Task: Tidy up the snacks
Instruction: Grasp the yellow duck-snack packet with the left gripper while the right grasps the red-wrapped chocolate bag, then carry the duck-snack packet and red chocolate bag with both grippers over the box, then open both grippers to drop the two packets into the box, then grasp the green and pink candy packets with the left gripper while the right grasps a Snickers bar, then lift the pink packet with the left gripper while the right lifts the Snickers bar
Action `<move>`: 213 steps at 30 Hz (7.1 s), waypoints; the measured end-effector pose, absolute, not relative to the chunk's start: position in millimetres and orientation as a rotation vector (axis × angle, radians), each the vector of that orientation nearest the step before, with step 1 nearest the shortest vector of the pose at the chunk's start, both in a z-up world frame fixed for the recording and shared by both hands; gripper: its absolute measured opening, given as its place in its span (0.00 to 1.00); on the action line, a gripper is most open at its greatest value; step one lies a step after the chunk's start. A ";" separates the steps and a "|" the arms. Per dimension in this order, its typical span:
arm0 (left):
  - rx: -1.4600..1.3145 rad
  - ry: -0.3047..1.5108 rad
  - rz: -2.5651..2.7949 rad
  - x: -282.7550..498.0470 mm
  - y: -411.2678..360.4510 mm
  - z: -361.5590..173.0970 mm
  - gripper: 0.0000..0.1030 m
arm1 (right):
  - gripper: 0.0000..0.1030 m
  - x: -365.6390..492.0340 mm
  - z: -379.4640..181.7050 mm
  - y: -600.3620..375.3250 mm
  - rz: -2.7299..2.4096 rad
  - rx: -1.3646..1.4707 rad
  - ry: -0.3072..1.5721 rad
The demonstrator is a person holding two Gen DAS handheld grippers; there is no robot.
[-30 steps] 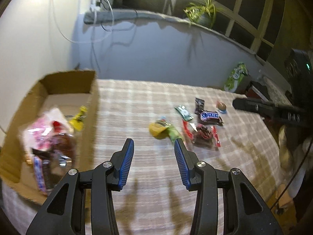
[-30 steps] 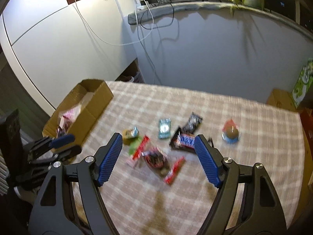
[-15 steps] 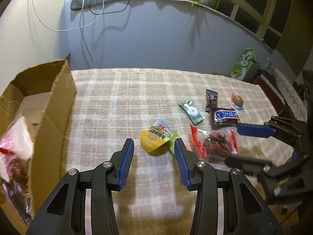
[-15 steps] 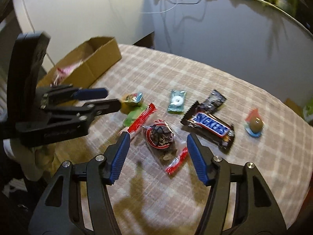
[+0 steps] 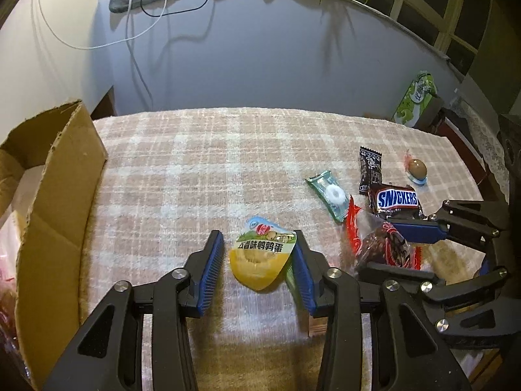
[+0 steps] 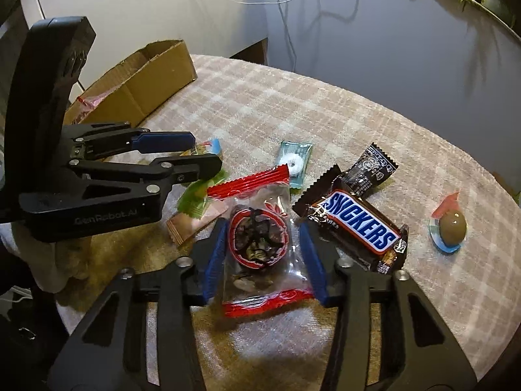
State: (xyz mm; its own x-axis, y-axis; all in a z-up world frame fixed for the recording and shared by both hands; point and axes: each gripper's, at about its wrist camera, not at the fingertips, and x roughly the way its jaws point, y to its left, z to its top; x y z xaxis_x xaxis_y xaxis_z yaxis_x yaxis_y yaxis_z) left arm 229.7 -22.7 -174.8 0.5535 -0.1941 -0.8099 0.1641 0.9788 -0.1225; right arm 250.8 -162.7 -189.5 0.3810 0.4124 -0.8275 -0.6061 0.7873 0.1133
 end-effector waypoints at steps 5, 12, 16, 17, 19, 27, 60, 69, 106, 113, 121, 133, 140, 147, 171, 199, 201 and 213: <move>-0.025 0.949 -0.204 229.1 -26.3 -175.2 0.30 | 0.36 247.7 -186.0 -164.9 0.658 -0.210 0.975; -0.059 0.946 -0.202 224.8 -18.8 -173.1 0.29 | 0.35 245.6 -180.5 -166.4 0.644 -0.183 0.968; -0.064 0.933 -0.205 217.7 -16.6 -166.8 0.29 | 0.35 241.3 -174.4 -167.6 0.639 -0.168 0.950; -0.064 0.927 -0.204 215.7 -16.4 -164.5 0.29 | 0.35 239.9 -172.6 -167.9 0.637 -0.168 0.945; -0.066 0.914 -0.205 211.0 -15.9 -158.7 0.29 | 0.35 235.6 -167.2 -168.8 0.635 -0.165 0.933; -0.074 0.849 -0.207 191.0 -10.7 -127.7 0.29 | 0.35 220.1 -141.9 -170.7 0.628 -0.152 0.884; -0.132 0.688 -0.014 137.9 112.6 -64.3 0.29 | 0.35 205.1 -63.7 -48.6 0.746 -0.175 0.737; -0.137 0.689 0.030 144.9 143.1 -67.9 0.29 | 0.35 228.2 -70.7 -1.7 0.781 -0.189 0.751; -0.162 0.741 0.110 167.2 193.7 -85.6 0.50 | 0.61 275.9 -104.8 79.5 0.820 -0.237 0.807; -0.153 0.724 0.119 161.8 192.8 -80.9 0.64 | 0.84 275.0 -97.1 67.1 0.774 -0.221 0.781; -0.150 0.706 0.112 150.8 183.7 -72.3 0.64 | 0.84 268.4 -86.4 37.7 0.737 -0.202 0.772; -0.163 0.678 0.023 136.2 140.7 -59.4 0.65 | 0.84 240.0 -57.8 -62.3 0.619 -0.145 0.721; -0.160 0.696 -0.056 138.9 103.8 -64.6 0.65 | 0.84 227.4 -52.1 -126.1 0.528 -0.113 0.717; -0.165 0.740 -0.137 145.1 65.5 -77.7 0.65 | 0.84 221.6 -59.1 -182.9 0.450 -0.080 0.738; -0.203 0.991 -0.244 194.8 -21.8 -152.0 0.45 | 0.80 257.8 -141.8 -208.8 0.591 -0.247 0.897; -0.034 1.002 -0.224 214.8 -56.2 -170.5 0.13 | 0.33 284.0 -182.8 -199.3 0.595 -0.341 0.999; -0.043 0.996 -0.225 213.5 -54.5 -166.9 0.09 | 0.30 283.1 -180.3 -203.1 0.586 -0.318 1.003; -0.111 0.999 -0.234 210.8 -44.9 -166.2 0.30 | 0.29 270.0 -175.5 -210.8 0.553 -0.305 1.000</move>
State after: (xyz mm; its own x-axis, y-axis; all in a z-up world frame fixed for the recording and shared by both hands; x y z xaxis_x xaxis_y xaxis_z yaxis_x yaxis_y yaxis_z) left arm 210.8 -44.9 -166.2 0.5186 -0.2449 -0.8192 0.1437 0.9694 -0.1988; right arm 270.0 -210.8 -175.5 0.4200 0.2970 -0.8575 -0.5683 0.8228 0.0067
